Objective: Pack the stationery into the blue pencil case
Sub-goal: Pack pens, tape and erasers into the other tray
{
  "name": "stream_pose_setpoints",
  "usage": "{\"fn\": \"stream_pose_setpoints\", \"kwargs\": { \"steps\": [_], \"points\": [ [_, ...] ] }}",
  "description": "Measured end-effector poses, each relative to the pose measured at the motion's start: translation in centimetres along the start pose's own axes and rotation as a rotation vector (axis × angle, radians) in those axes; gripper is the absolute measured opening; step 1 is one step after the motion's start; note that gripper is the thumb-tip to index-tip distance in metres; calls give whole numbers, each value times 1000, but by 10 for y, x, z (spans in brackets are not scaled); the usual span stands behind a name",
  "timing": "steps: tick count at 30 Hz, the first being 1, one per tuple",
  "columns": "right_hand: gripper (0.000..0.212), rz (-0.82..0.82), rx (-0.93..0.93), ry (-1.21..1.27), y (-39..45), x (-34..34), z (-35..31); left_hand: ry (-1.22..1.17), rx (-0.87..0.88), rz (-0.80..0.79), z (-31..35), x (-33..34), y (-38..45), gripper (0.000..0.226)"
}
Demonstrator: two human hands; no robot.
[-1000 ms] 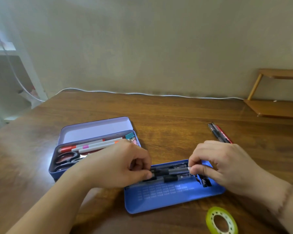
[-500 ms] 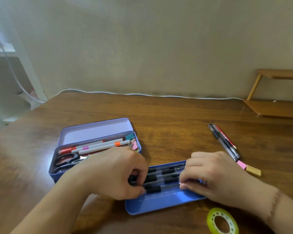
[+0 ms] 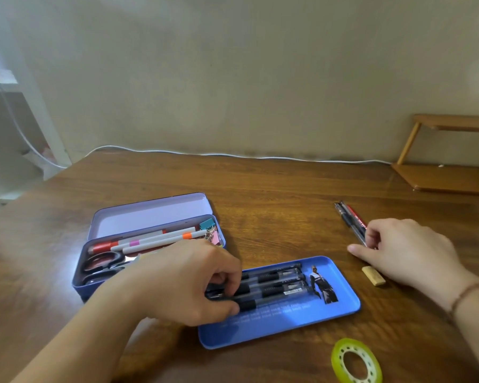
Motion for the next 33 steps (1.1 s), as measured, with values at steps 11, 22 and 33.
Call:
{"fn": "stream_pose_setpoints", "kwargs": {
  "steps": [11,22,33],
  "points": [
    [30,-56,52,-84,7,5,-5,-22,-164,600,-7,-6,4,4],
    [9,341,-808,916,-68,-17,-64,41,58,568,17,-1,12,23],
    [37,96,-697,1147,-65,3,-76,-884,162,480,39,18,17,23]
  ]
}}
Point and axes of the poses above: each hand's wrist, its own y-axis towards the middle knuckle, its own x-axis out of the palm, z = x × y, the point moved 2 cm from there along y, towards the middle knuckle, and after that the axes turned 3 degrees about y, right-handed, at the moved point
